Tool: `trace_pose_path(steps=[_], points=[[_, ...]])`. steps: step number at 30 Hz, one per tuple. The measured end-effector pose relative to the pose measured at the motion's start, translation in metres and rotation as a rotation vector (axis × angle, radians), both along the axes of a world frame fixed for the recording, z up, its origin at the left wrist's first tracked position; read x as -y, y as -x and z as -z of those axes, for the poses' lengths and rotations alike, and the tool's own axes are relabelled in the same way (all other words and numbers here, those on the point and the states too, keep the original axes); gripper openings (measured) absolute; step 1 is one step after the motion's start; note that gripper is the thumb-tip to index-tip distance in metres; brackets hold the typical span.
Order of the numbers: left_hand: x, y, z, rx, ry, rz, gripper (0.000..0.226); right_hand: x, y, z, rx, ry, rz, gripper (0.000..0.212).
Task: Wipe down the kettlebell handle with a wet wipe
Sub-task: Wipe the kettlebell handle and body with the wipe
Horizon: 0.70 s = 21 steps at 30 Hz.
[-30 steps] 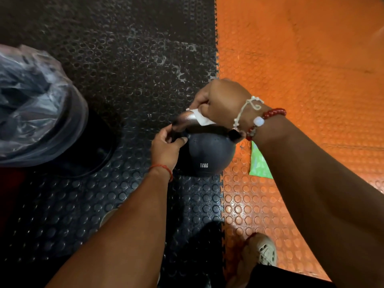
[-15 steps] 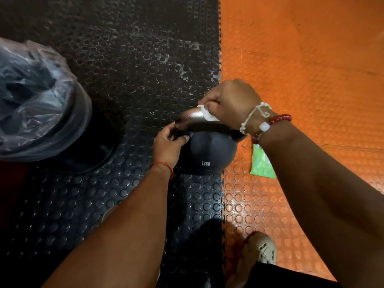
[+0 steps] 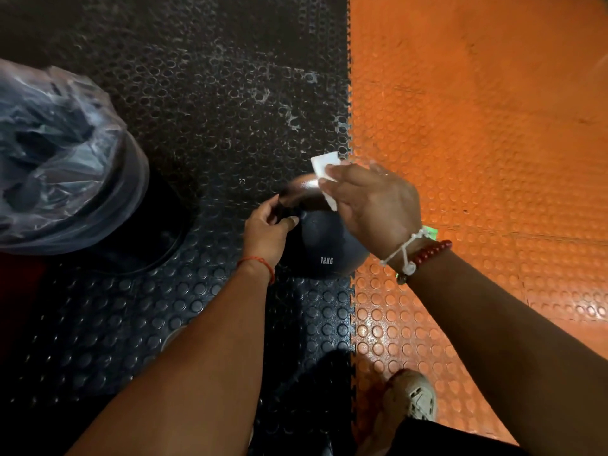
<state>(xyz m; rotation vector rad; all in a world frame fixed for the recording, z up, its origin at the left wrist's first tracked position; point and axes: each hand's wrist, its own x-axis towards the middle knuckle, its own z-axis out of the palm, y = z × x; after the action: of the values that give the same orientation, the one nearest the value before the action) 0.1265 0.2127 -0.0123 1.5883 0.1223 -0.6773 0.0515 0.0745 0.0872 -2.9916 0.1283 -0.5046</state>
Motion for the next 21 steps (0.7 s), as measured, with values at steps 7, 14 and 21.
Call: trace_pose_path(steps=[7, 14, 21], points=[[0.000, 0.001, -0.003, -0.002, -0.009, -0.008, 0.043, -0.009, -0.009, 0.007, 0.083, 0.041, -0.051, 0.023], [0.000, 0.001, -0.002, 0.008, -0.022, 0.001, 0.043, 0.001, -0.008, 0.011, 0.130, 0.035, 0.018, 0.022], [-0.001, -0.001, -0.001, -0.011, -0.024, 0.020, 0.046, 0.006, 0.003, 0.016, 0.204, 0.141, -0.064, 0.022]])
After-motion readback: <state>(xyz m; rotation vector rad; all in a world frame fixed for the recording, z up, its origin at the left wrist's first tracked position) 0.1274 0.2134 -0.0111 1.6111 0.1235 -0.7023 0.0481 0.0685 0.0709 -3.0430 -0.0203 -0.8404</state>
